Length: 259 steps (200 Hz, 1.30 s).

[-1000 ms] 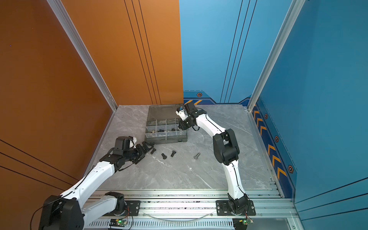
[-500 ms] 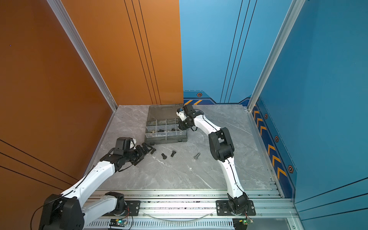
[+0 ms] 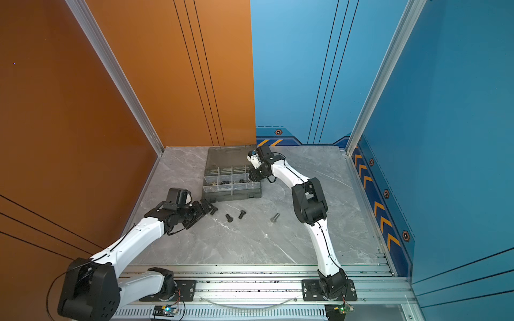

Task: Sort the screws and nuts into containers
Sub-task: 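Open the right gripper over the nut compartment while the left reaches for a bolt, then lower the left gripper around the black hex bolt beside the box and close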

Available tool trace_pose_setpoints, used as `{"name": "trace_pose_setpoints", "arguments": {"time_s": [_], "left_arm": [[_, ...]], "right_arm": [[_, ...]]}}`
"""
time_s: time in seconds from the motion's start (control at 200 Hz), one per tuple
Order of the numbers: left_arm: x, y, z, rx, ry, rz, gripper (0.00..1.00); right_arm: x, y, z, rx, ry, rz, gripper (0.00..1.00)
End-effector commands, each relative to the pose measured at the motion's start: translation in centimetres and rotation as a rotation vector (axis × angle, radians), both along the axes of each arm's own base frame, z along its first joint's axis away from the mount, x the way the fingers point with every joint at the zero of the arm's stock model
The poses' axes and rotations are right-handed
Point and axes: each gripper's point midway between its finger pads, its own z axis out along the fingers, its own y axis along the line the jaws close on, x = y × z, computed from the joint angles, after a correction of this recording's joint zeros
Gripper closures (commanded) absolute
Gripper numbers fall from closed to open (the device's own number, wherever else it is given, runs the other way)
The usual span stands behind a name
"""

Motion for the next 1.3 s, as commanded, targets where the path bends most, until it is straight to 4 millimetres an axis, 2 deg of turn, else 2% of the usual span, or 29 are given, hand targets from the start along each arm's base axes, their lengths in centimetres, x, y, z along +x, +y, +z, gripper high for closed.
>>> {"name": "trace_pose_setpoints", "arguments": {"time_s": [0.0,0.165,0.185,0.195,0.215,0.23,0.511,0.556,0.636,0.811,0.966,1.221,1.236,1.291], "left_arm": [[0.3,0.4,0.2,0.077,0.004,-0.02,0.02],[0.6,0.0,0.0,0.127,0.008,-0.059,0.02],[0.7,-0.1,-0.1,0.133,0.012,-0.064,0.02],[0.7,-0.1,-0.1,0.138,0.013,-0.065,0.02],[0.7,-0.2,-0.1,0.147,0.015,-0.071,0.02],[0.8,-0.2,-0.2,0.153,0.015,-0.074,0.02],[2.0,-1.9,-1.0,0.258,0.03,-0.191,0.02],[2.2,-2.0,-1.1,0.277,0.032,-0.203,0.0],[2.5,-2.1,-1.3,0.318,0.036,-0.219,0.04],[2.9,-2.3,-2.1,0.376,0.046,-0.242,0.06],[3.3,-2.4,-3.0,0.412,0.067,-0.257,0.11],[3.3,-1.8,-4.0,0.469,0.086,-0.252,0.12],[3.3,-1.7,-4.0,0.472,0.086,-0.251,0.17],[3.3,-1.6,-4.2,0.486,0.09,-0.253,0.19]], "right_arm": [[-1.3,-0.7,4.7,0.029,-0.041,0.009,0.56],[-3.8,-1.0,7.5,0.059,-0.061,0.026,0.55],[-4.1,-0.9,7.0,0.057,-0.052,0.03,0.55],[-4.4,-1.0,8.1,0.066,-0.069,0.032,0.55],[-4.6,-1.0,9.0,0.073,-0.085,0.034,0.55],[-5.1,-1.2,8.5,0.067,-0.071,0.035,0.55],[-9.2,-2.2,10.5,0.107,-0.077,0.023,0.54],[-9.7,-2.4,10.4,0.108,-0.076,0.021,0.54],[-10.3,-2.7,10.4,0.113,-0.075,0.013,0.54],[-11.3,-3.3,9.9,0.111,-0.063,-0.002,0.54],[-11.6,-3.6,9.4,0.114,-0.057,-0.013,0.54],[-12.1,-3.6,8.6,0.131,-0.036,-0.021,0.54],[-12.1,-3.6,8.6,0.132,-0.037,-0.021,0.54],[-12.1,-3.7,8.4,0.129,-0.034,-0.026,0.54]]}}
